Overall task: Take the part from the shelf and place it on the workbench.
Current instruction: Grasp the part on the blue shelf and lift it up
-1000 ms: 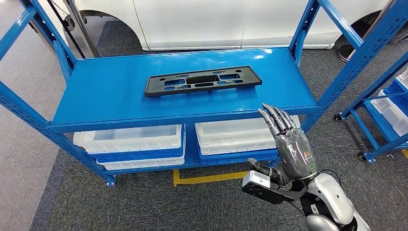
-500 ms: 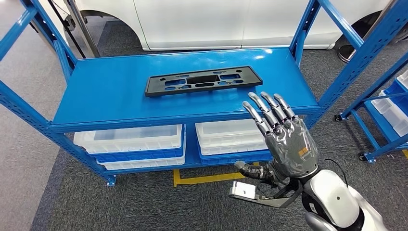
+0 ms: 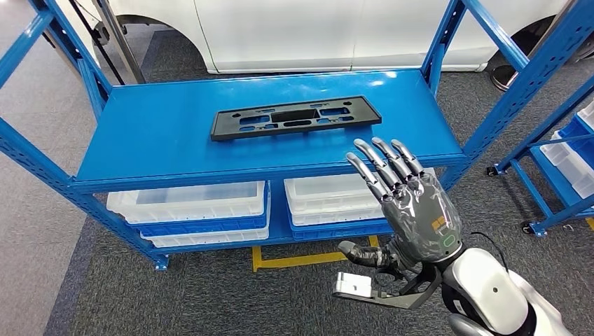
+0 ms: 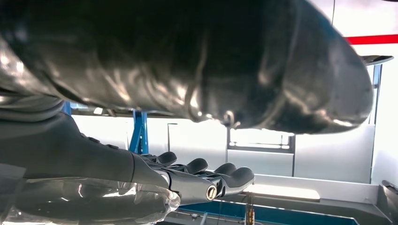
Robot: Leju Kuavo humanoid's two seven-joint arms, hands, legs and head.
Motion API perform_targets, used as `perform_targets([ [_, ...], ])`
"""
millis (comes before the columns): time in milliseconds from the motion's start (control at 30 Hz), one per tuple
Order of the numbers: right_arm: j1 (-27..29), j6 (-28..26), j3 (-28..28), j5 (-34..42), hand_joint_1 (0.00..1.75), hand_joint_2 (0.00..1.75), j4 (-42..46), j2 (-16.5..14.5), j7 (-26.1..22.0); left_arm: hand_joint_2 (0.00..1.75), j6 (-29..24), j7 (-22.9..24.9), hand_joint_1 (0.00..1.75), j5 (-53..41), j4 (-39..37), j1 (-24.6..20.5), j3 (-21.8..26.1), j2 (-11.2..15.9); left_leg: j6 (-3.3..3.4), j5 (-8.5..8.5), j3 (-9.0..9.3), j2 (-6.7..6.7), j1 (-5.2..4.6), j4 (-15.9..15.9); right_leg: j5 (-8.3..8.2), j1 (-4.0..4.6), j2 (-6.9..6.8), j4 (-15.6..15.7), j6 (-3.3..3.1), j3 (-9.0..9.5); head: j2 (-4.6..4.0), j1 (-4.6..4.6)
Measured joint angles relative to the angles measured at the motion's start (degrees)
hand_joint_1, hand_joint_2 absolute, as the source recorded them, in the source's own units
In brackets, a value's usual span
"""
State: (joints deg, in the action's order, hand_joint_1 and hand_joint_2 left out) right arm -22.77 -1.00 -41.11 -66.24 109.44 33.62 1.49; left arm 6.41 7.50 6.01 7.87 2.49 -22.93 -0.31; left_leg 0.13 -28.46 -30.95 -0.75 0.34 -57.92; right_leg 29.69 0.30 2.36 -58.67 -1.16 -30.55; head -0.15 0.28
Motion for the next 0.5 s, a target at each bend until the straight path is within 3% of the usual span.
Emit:
perform_targets([
  [267, -0.19, 0.23, -0.82, 0.12, 0.00, 0.00, -0.04, -0.06, 0.14, 0.00, 0.02, 0.00, 0.00, -0.09, 0.00, -0.18, -0.04, 0.01, 0.05, -0.03, -0.03, -0.01, -0.04, -0.11, -0.02, -0.06, 0.01, 0.06, 0.03, 0.01, 0.00, 0.00],
  [400, -0.25, 0.32, -1.14, 0.06, 0.00, 0.00, -0.14, -0.13, 0.19, 0.00, 0.05, -0.09, 0.00, -0.15, 0.00, -0.33, -0.05, 0.24, 0.50, -0.12, -0.09, -0.08, -0.22, -0.28, -0.13, -0.31, 0.05, 0.28, 0.32, 0.02, 0.00, 0.00],
  [500, -0.44, 0.30, -1.12, 0.04, 0.00, 0.00, -0.17, -0.15, 0.20, 0.00, 0.09, -0.22, 0.00, -0.14, 0.00, -0.50, -0.08, 0.23, 1.25, 0.60, 0.91, 0.24, 0.35, 1.51, 0.38, -0.12, -0.51, -0.33, 0.88, -0.06, 0.00, 0.01],
])
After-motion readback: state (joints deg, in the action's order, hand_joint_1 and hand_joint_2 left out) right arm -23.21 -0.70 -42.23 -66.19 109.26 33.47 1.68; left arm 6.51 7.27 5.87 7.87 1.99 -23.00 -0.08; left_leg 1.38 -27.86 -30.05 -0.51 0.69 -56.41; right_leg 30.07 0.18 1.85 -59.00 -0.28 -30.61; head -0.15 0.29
